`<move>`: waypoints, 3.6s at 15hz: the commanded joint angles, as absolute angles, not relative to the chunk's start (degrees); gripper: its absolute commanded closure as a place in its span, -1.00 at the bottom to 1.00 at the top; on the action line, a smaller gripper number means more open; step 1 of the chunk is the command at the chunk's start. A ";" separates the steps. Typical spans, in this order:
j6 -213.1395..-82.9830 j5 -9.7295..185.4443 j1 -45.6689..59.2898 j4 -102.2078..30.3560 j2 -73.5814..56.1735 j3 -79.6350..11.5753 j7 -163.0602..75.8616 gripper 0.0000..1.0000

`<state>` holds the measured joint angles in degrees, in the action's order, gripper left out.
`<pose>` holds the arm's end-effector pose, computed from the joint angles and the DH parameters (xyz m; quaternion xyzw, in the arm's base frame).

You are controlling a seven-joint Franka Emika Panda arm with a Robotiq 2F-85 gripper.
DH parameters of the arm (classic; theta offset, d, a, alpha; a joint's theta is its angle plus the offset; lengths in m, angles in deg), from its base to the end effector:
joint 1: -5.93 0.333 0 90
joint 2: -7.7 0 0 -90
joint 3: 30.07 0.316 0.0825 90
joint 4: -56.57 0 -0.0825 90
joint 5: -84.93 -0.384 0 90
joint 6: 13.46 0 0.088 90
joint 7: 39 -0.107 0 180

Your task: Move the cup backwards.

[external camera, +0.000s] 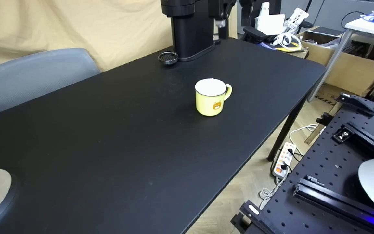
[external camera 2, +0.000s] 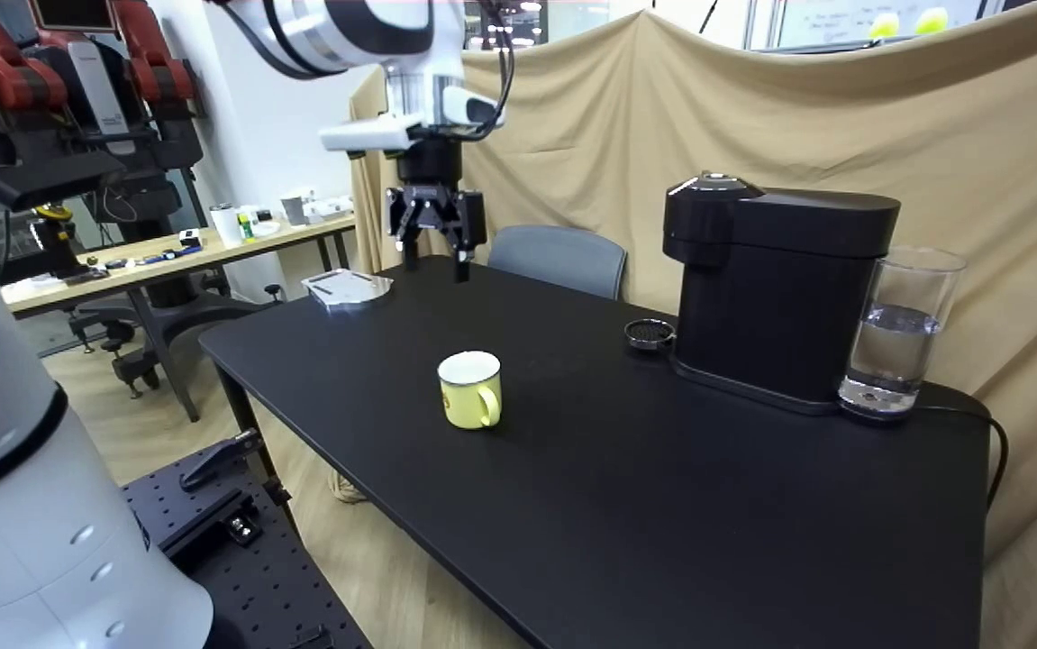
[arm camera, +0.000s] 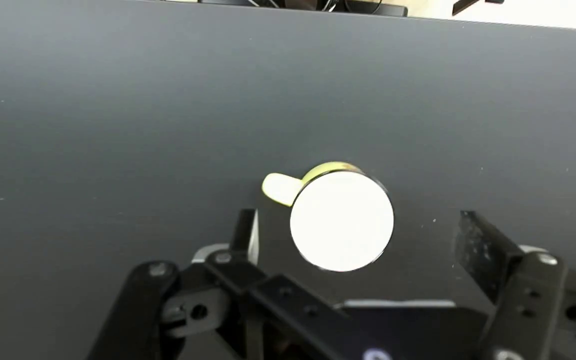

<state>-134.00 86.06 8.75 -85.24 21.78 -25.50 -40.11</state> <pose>0.4279 0.0543 0.3724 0.9961 0.0584 -0.0617 0.0224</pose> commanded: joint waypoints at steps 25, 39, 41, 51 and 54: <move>-166.50 87.12 12.47 -85.25 -5.41 -24.05 -42.00 -0.46; -164.73 87.65 12.12 -84.82 -4.92 -24.63 -40.68 0.96; -164.08 88.01 12.02 -84.25 -5.01 -24.81 -40.09 0.95; -163.94 95.27 13.26 -73.17 -9.82 -25.92 -39.22 0.95; -163.16 94.69 13.33 -68.65 -13.57 -25.50 -37.56 0.95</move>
<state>-165.40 94.17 12.69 -74.33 -9.64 -25.28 -38.44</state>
